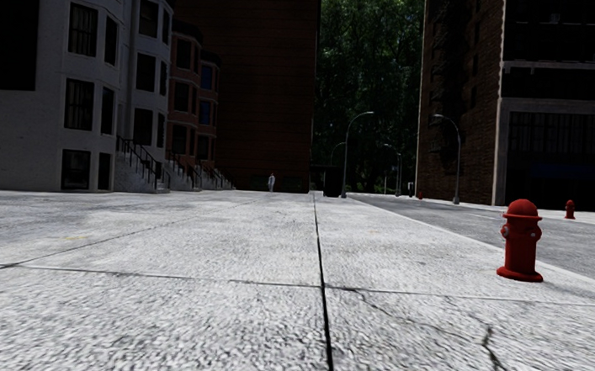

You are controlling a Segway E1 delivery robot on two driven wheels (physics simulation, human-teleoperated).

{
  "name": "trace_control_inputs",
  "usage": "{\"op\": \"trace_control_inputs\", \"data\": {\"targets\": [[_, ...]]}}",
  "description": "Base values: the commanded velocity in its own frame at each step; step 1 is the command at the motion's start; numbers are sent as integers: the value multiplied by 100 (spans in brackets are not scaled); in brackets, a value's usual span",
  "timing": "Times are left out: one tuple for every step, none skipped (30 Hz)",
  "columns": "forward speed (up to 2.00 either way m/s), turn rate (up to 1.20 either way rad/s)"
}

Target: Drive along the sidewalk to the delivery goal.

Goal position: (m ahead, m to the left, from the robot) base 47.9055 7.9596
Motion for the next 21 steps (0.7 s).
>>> {"op": "trace_control_inputs", "data": {"targets": [[200, 0], [200, 0], [200, 0], [200, 0], [200, 0], [200, 0], [200, 0], [200, 0], [200, 0], [200, 0], [200, 0], [200, 0], [200, 0], [200, 0], [200, 0], [200, 0], [200, 0], [200, 0], [200, 0], [200, 0], [200, 0]]}}
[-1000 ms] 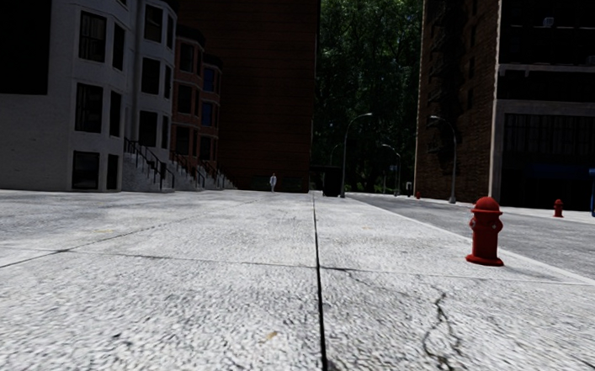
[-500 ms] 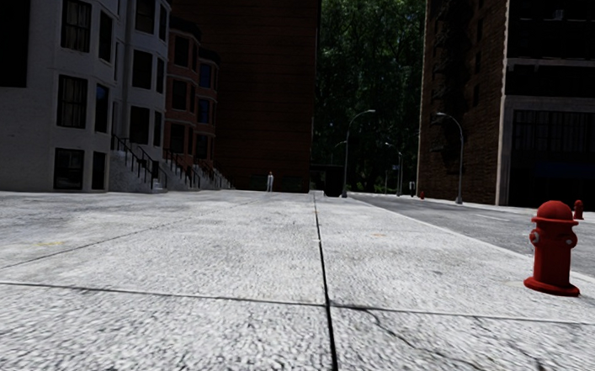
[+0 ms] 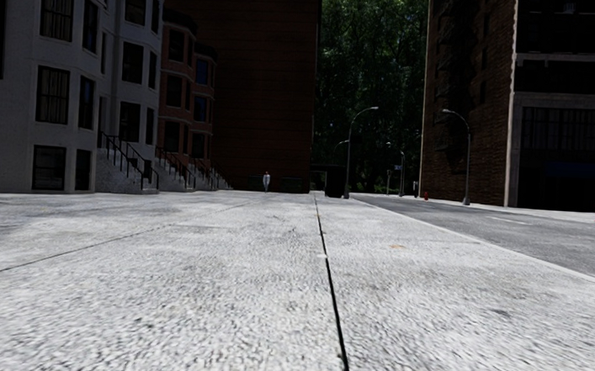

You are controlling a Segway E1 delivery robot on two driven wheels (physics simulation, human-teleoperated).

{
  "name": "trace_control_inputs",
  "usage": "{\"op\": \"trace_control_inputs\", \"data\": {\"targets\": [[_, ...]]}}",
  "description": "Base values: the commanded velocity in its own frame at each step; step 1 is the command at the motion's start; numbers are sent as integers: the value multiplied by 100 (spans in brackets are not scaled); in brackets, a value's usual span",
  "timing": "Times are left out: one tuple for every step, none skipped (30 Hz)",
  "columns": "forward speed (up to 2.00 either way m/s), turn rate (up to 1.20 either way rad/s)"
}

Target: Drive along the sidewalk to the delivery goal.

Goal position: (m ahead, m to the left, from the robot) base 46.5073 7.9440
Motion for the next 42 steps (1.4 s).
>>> {"op": "trace_control_inputs", "data": {"targets": [[200, 0], [200, 0], [200, 0], [200, 0], [200, 0], [200, 0], [200, 0], [200, 0], [200, 0], [200, 0], [200, 0], [200, 0], [200, 0], [200, 0], [200, 0], [200, 0], [200, 0], [200, 0], [200, 0], [200, 0], [200, 0], [200, 0], [200, 0], [200, 0], [200, 0], [200, 0], [200, 0], [200, 0], [200, 0], [200, 0], [200, 0], [200, 0], [200, 0], [200, 0], [200, 0], [200, 0], [200, 0], [200, 0], [200, 0], [200, 0], [200, 0], [200, 0]]}}
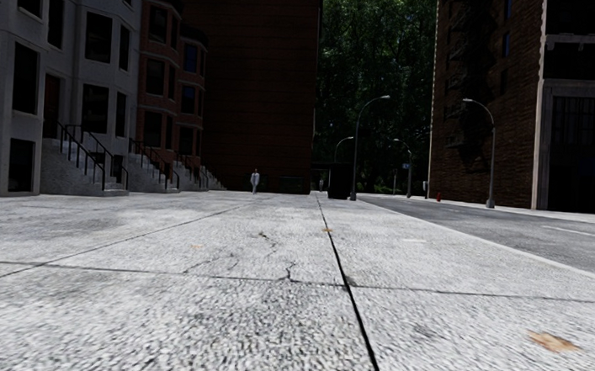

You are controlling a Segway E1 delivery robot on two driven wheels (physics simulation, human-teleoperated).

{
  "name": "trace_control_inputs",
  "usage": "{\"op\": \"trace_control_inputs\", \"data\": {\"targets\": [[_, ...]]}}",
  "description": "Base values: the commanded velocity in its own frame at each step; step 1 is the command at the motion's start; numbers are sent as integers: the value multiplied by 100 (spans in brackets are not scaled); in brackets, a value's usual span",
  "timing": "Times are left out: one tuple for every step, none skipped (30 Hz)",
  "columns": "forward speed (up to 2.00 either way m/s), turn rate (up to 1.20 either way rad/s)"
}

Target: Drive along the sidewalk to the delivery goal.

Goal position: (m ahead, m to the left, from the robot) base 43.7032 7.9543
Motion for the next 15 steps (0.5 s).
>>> {"op": "trace_control_inputs", "data": {"targets": [[200, 0], [200, 0], [200, 0], [200, 0], [200, 0], [200, 0], [200, 0], [200, 0], [200, 0], [200, 0], [200, 0], [200, 0], [200, 0], [200, 0], [198, 0]]}}
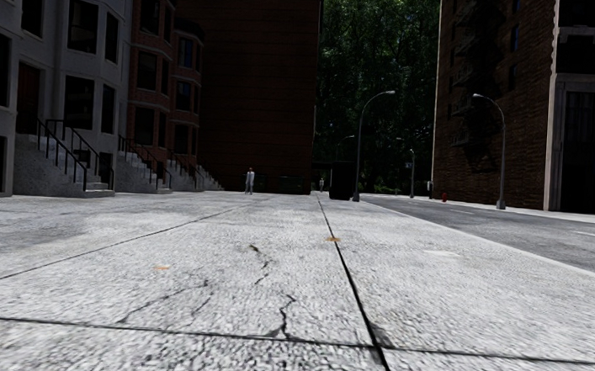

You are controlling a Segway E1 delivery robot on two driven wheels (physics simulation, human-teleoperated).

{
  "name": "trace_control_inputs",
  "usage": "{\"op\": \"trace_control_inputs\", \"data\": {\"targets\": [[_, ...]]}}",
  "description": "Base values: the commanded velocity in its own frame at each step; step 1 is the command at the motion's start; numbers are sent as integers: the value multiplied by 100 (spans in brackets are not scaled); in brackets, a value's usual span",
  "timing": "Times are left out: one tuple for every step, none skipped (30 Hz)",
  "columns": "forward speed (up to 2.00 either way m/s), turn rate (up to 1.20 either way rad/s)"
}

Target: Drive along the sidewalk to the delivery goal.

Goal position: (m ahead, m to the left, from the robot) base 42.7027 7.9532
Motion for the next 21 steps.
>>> {"op": "trace_control_inputs", "data": {"targets": [[197, 0], [197, 0], [197, 0], [197, 0], [197, 0], [197, 0], [196, 0], [196, 0], [196, 0], [196, 0], [196, 0], [196, 0], [196, 0], [196, 0], [196, 0], [196, 0], [196, 0], [196, 0], [196, 0], [196, 0], [196, 0]]}}
